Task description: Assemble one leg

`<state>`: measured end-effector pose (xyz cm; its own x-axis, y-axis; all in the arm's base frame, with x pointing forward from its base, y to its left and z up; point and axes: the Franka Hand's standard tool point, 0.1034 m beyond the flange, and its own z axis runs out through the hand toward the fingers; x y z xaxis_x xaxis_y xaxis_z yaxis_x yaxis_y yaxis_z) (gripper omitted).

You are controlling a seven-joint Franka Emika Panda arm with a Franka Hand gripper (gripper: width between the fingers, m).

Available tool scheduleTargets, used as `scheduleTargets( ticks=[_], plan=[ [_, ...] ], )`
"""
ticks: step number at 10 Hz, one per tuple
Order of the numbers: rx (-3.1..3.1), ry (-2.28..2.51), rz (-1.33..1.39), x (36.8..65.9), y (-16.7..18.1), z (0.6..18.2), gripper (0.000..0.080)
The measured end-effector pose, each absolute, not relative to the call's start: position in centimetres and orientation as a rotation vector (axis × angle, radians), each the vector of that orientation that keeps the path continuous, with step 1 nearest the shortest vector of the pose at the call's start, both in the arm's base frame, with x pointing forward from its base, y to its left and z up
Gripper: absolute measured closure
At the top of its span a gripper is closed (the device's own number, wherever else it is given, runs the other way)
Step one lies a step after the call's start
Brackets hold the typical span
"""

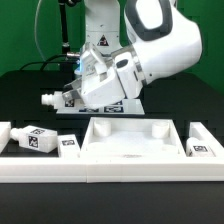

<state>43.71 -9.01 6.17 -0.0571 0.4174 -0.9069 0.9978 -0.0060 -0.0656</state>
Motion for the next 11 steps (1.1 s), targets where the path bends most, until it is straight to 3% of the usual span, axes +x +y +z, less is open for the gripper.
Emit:
scheduleTargets(
  ticks=[4,6,8,11],
  plan=[
    [1.627,1.679,-0.914,44.4,-9.3,6.2,0.0518],
    [1.774,1.623,-0.872,44.6,-7.6,7.9,0.0518],
    [1.952,1.653,-0.737,46.7,-5.5,10.4,0.0518],
    [2.046,1.755,-0.568,47.1,-6.5,10.5,0.0518]
  ],
)
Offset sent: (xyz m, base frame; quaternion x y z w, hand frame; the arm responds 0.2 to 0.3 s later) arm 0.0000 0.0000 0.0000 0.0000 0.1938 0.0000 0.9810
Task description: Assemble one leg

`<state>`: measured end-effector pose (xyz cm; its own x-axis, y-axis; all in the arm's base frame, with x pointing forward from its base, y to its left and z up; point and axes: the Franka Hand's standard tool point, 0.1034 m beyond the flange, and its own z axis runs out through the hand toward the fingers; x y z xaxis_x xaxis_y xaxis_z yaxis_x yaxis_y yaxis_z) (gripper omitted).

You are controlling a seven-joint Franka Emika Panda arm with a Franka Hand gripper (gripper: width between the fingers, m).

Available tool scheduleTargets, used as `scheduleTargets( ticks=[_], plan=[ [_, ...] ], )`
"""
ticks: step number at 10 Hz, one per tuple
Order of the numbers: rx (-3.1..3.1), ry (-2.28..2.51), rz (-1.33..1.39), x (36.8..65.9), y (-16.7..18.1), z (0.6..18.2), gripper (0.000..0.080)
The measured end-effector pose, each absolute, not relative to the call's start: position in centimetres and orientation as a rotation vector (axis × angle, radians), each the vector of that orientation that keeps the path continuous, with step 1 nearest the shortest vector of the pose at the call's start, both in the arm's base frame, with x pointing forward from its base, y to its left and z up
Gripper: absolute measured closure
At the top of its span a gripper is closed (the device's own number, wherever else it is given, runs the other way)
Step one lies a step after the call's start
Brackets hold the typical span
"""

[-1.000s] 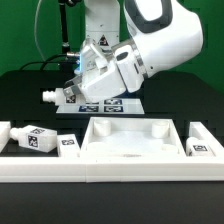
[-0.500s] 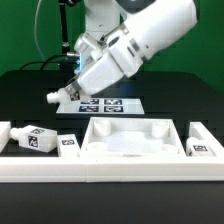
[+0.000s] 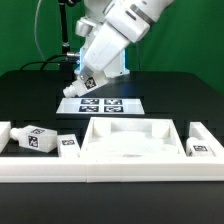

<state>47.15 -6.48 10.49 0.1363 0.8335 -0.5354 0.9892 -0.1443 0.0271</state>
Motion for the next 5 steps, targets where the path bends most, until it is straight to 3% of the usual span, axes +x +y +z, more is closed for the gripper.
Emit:
scheduleTargets(
  ticks=[2,5],
  plan=[
    [2.267,1.601,-0.574,45.6,-6.3,10.7,0.0518],
    [2.582,1.455,-0.374,47.8,-3.4,12.7,0.0518]
  ],
)
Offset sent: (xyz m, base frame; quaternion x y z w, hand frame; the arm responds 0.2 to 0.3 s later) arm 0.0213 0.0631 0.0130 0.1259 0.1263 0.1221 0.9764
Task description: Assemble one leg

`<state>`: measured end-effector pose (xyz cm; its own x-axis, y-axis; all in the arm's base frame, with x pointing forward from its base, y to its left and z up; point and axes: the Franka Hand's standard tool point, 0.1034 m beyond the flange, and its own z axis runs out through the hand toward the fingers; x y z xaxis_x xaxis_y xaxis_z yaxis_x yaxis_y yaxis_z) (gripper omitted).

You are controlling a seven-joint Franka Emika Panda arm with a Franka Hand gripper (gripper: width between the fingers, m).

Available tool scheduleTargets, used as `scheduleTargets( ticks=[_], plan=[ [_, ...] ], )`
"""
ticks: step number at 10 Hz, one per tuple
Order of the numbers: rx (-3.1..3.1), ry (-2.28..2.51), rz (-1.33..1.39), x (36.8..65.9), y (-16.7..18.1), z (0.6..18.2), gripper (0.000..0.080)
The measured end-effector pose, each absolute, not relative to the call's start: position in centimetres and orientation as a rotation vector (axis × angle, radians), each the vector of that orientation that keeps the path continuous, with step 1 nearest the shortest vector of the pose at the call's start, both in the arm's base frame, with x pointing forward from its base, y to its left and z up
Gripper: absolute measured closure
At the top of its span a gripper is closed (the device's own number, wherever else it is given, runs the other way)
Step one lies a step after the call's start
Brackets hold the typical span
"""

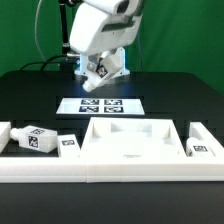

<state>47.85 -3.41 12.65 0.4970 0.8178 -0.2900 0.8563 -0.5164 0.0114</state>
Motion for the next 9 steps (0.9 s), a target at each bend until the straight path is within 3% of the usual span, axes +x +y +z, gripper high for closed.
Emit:
scheduleTargets(
  ticks=[4,6,9],
  plan=[
    [2.657,1.496,-0.13,47.1,-6.0,12.9,0.0518],
    [2.871,1.33,-0.089,46.8,-4.0,13.2,0.0518],
    [3.067,1.094,0.164,49.4,-2.3,13.9,0.0518]
  ],
)
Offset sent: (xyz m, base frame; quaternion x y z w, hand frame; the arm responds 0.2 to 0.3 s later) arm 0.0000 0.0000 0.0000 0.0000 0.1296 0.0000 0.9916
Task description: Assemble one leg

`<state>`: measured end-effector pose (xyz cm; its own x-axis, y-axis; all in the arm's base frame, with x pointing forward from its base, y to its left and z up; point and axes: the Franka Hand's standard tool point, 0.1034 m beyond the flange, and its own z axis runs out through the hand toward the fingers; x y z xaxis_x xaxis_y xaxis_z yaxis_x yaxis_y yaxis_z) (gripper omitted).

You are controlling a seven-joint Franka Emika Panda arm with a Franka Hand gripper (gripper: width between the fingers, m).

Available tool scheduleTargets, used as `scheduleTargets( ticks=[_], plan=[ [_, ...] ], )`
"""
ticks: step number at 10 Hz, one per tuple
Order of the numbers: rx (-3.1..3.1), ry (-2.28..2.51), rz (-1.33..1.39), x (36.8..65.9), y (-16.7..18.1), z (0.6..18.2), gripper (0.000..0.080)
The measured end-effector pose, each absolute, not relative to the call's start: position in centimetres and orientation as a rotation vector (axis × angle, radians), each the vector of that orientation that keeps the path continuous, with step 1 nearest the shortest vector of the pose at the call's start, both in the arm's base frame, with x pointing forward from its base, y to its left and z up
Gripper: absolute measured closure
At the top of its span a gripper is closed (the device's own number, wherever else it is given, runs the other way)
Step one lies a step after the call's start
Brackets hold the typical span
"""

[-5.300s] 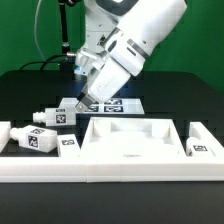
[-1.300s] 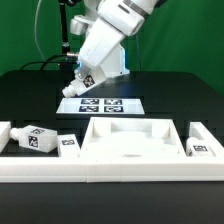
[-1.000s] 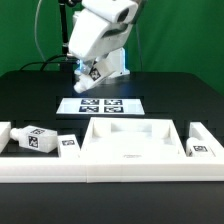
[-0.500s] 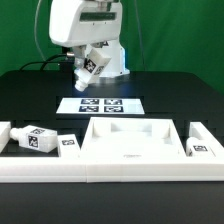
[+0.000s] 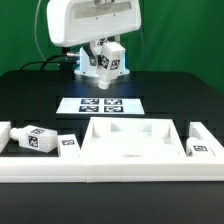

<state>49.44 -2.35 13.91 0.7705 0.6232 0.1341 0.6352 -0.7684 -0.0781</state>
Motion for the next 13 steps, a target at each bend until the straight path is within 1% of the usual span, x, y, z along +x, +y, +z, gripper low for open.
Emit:
scheduleTargets(
  ticks=[3,4,5,6,8,9,13],
  plan=[
    [-2.851,-1.02,-0.147,49.1,-2.9,13.8,0.0518],
    [-2.866,-0.971,-0.143,49.2,-2.5,13.7,0.0518],
    [-2.888,-0.878,-0.136,49.6,-0.9,13.7,0.0518],
    [-2.875,-0.877,-0.117,50.8,0.8,13.7,0.0518],
    [-2.924,-0.877,-0.163,54.4,1.9,13.1,0.0518],
    [-2.95,-0.896,-0.207,55.6,1.8,12.8,0.0518],
    [-2.966,-0.908,-0.182,55.3,1.2,12.7,0.0518]
  ],
)
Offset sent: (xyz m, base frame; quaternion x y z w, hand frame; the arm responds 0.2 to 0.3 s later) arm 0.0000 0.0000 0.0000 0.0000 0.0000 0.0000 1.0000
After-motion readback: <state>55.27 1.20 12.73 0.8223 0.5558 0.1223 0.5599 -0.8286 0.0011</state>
